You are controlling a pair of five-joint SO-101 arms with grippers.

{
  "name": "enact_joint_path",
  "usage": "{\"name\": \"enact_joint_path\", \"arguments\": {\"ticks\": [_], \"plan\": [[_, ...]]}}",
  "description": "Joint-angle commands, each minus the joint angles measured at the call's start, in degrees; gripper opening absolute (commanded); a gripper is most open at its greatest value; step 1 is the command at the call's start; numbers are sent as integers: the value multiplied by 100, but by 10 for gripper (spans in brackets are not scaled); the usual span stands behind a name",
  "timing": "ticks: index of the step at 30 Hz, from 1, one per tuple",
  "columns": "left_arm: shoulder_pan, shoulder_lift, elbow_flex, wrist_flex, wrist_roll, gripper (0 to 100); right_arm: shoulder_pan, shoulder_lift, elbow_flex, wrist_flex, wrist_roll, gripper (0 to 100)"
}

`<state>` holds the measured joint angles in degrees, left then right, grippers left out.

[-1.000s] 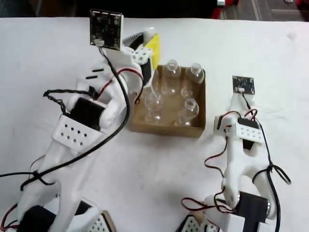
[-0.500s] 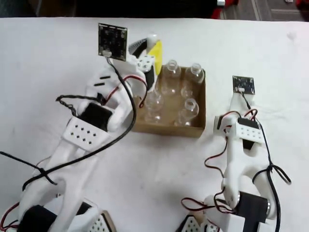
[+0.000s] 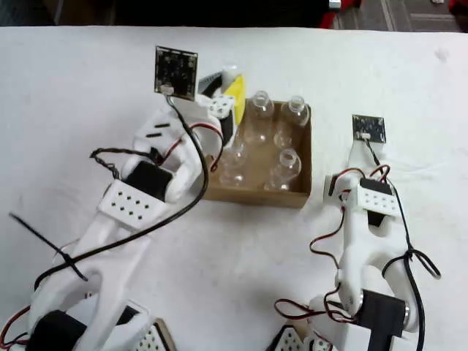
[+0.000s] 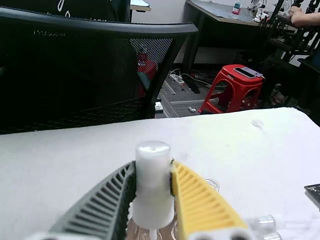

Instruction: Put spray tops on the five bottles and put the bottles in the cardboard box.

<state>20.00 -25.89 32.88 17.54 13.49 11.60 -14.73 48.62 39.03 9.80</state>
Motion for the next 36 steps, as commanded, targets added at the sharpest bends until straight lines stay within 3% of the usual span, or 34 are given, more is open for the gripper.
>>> {"name": "enact_joint_path", "arguments": {"ticks": [1,7,13,18,25,36], "plan": [[4,-75,70,-149,-62,24,-40,-31,-44,-84,79,176],[338,-75,431,-334,-62,24,-40,-31,-44,-84,79,176],[295,-75,1442,-2084,-255,24,-31,-31,-44,-84,79,176],[330,-75,1987,-2646,-624,24,-31,-31,-44,-84,79,176],[409,-119,2259,-2840,-624,24,-31,-31,-26,-189,79,176],[470,-1314,3226,-2804,-668,59,-31,-31,-26,-207,79,176]]}}
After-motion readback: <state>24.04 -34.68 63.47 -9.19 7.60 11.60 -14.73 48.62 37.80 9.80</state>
